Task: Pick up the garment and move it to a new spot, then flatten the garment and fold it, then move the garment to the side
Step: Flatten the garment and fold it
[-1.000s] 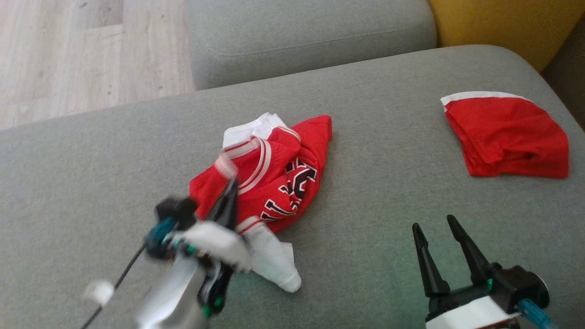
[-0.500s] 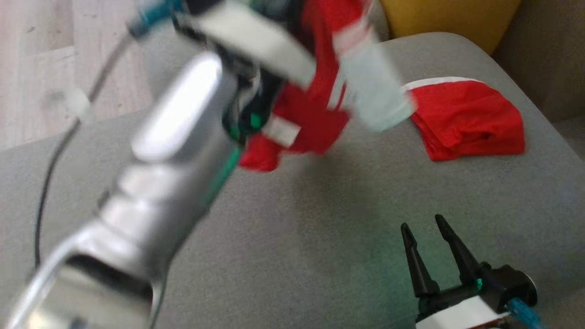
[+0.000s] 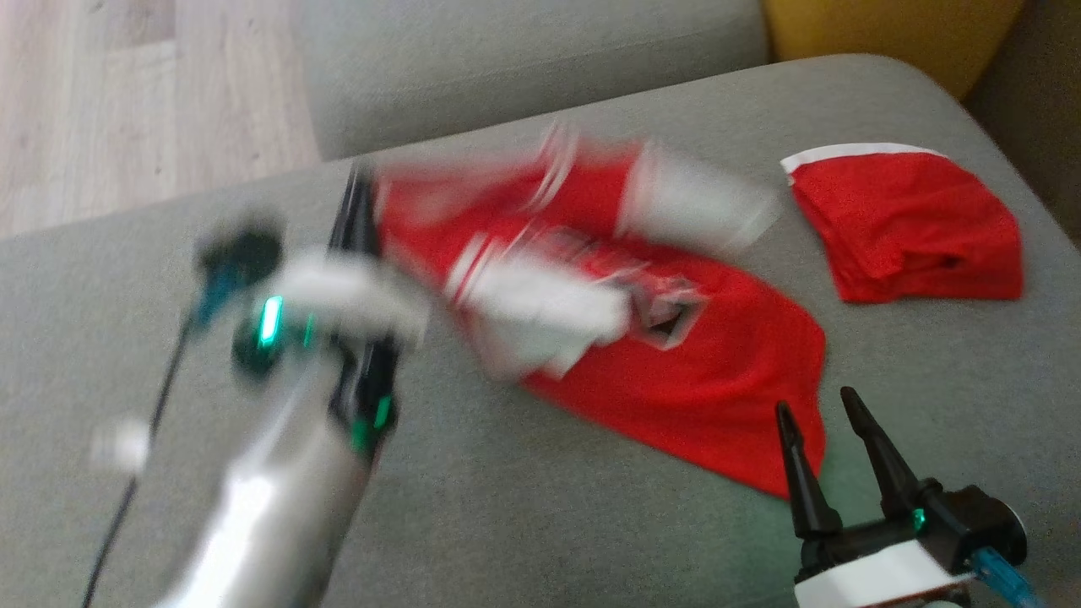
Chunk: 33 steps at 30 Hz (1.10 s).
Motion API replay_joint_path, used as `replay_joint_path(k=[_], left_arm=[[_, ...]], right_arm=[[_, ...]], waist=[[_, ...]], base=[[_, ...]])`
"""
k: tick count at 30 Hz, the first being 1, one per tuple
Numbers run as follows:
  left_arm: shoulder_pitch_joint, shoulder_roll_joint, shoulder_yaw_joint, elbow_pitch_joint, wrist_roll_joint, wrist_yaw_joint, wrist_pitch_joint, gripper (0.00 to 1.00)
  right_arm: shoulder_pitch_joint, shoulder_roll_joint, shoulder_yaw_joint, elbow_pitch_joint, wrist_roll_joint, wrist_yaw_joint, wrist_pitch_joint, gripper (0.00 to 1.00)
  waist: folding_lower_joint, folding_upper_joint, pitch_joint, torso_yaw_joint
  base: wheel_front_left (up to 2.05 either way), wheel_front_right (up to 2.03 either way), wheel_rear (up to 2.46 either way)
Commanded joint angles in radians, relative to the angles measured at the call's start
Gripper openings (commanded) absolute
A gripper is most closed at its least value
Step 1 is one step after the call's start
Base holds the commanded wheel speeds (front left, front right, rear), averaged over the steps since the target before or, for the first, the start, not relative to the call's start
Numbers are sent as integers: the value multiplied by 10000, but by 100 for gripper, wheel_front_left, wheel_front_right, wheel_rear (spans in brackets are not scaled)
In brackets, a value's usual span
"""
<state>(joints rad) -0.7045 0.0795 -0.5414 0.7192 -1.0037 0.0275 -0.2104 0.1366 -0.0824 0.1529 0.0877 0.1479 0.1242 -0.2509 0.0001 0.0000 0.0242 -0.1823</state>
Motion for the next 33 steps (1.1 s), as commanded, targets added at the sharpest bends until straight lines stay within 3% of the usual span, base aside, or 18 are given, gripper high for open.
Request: replay_joint_path(k=[1,7,13,17,19,20,30,33], left_arm=[[260,372,539,-244,-139,16,-231,0],[2963,637,1350,-449,-114,-16,-500,0],[4267,660,2482,-1816,1256,-35,-510,0],[4501,587,2700,-2372,2257,-175,-511,0],[4573,527,2776,-2553,2773,-195,-511,49],[4609,495,2842,-2631,3032,-152,-511,100],[5737,71,3271,-3848,5629,460,-512,100],[6307,-67,2867,-4287,6400,383,-512,100]], right_arm=[[-170,-183,188,-367,-74,65,-109,100],[-93,-211,85,-416,-111,65,-109,100],[30,-228,97,-381,-173,65,-109,100],[34,-254,193,-334,-203,65,-109,100],[39,-255,232,-304,-209,65,-109,100],[51,-250,232,-293,-215,65,-109,100],[199,-174,157,-311,-246,65,-109,100],[177,-182,98,-330,-254,65,-109,100]], waist=[[-1,0,196,205],[-1,0,279,418],[-1,0,242,742],[-1,0,129,921],[-1,0,45,991],[-1,0,13,1030],[-1,0,0,1398],[-1,0,65,1503]], base=[[0,0,0],[0,0,0],[0,0,0],[0,0,0],[0,0,0],[0,0,0],[0,0,0],[0,0,0]])
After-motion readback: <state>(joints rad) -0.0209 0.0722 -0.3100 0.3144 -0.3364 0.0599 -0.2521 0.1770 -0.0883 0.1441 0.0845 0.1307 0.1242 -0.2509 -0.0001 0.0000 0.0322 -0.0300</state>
